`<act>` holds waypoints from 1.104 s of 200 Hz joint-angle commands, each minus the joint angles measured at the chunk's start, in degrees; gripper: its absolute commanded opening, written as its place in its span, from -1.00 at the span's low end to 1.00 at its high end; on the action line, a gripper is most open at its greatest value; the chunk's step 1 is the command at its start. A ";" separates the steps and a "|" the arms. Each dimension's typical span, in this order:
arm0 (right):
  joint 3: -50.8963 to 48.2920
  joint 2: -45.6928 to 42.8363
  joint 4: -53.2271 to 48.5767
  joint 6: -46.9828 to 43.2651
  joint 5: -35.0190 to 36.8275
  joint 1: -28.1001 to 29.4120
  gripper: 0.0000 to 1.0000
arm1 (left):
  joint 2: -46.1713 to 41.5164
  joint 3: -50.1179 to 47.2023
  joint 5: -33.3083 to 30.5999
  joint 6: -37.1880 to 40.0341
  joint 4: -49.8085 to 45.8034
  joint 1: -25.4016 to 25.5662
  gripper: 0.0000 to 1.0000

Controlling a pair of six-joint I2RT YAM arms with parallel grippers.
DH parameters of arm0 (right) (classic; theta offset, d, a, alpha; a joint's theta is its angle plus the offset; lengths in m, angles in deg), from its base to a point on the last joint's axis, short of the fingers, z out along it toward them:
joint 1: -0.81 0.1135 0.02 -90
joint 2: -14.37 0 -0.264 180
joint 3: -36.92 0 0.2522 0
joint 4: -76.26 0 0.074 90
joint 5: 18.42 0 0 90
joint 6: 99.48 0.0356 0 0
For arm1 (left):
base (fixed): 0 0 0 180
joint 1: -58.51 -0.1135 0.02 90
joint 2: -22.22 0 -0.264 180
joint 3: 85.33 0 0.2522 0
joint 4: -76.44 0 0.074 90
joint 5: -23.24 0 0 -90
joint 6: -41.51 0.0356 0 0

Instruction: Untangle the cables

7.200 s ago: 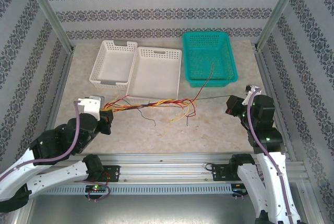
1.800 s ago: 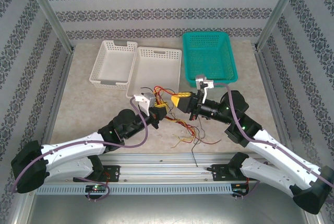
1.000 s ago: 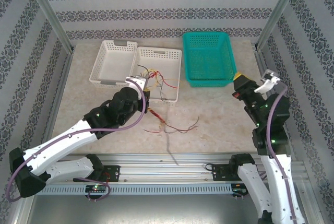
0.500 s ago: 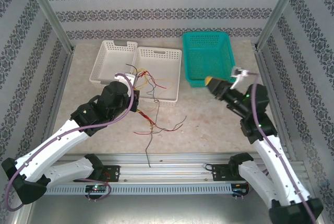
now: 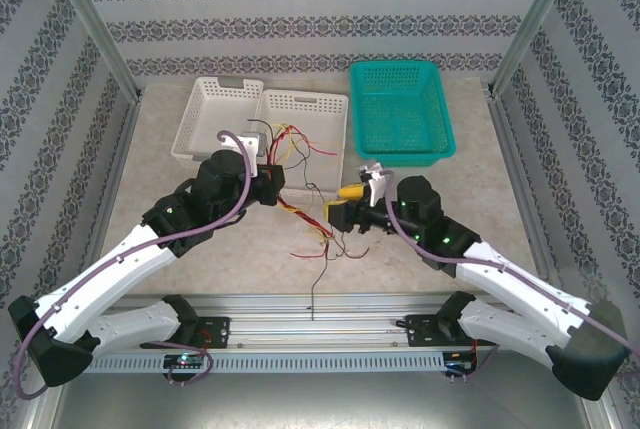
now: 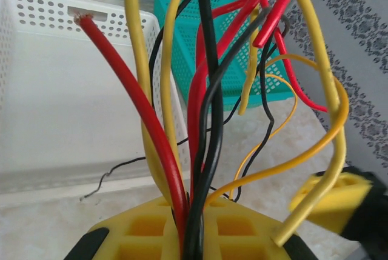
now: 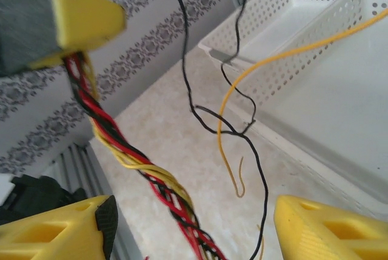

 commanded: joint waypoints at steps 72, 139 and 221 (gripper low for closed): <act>0.66 12.79 7.02 -5.32 4.82 1.89 0.27 | -2.94 -0.47 3.26 -4.47 7.30 -0.36 -1.00; -0.24 5.36 0.52 -5.87 16.41 0.07 -1.00 | -7.58 -0.48 -1.93 0.53 0.79 -0.36 -1.00; -3.28 -14.70 -13.09 1.59 26.64 -18.55 -1.00 | -9.75 1.98 -10.73 9.15 -16.26 -2.01 -1.00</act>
